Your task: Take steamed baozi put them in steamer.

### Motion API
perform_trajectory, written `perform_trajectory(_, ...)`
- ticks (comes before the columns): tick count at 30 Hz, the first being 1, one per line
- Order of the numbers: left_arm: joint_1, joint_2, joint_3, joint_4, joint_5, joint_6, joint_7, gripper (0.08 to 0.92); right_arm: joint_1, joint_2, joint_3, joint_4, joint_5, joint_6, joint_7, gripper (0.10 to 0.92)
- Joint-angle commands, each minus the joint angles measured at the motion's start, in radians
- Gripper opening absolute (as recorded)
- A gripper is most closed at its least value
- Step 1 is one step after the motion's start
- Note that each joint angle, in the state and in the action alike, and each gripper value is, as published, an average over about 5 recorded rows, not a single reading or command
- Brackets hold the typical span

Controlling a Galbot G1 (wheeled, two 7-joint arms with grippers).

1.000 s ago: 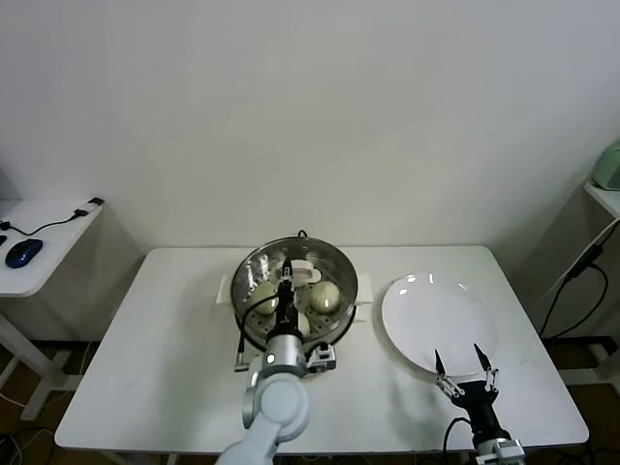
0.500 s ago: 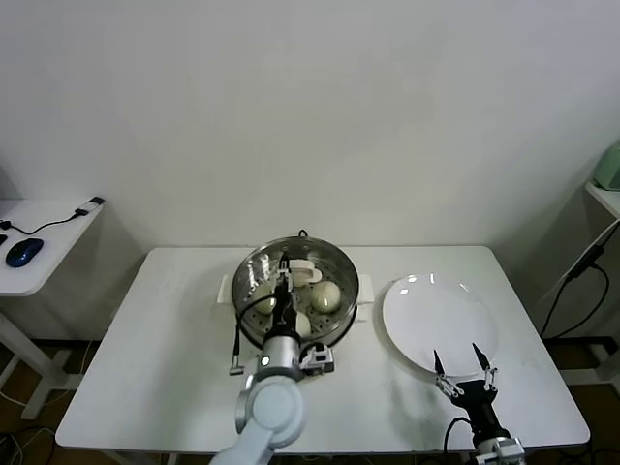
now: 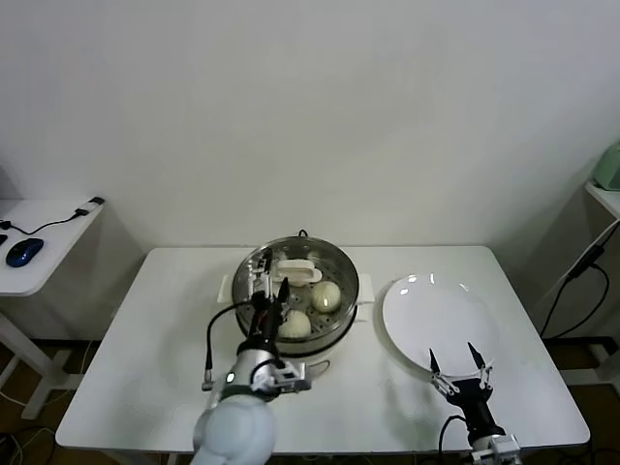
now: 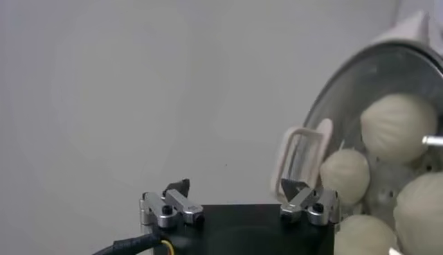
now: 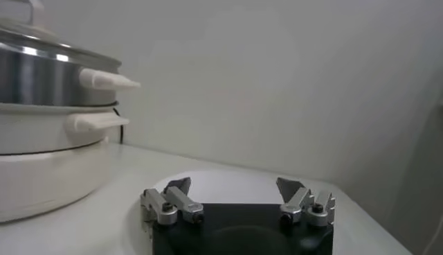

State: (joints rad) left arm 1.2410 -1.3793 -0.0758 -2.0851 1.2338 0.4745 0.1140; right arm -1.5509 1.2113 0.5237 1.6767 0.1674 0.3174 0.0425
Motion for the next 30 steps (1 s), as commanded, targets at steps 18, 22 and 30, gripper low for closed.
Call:
perform_trajectory(18, 0.277, 0.045, -0.761, -0.061, -1.547, -0.382, -0.169, 0.823, 0.020, -0.012, -0.029, -0.022, 0.197, 0.077, 0.015, 0.823)
perform_trajectory(22, 0.314, 0.065, -0.767, 0.050, -1.610, -0.454, -0.161, 0.823, 0.018, -0.010, -0.026, -0.022, 0.210, 0.076, 0.017, 0.823)
perform_trajectory(30, 0.325, 0.062, -0.669, 0.315, -1.591, -0.589, -0.119, 0.823, 0.010, -0.010, -0.011, -0.022, 0.220, 0.070, 0.005, 0.823)
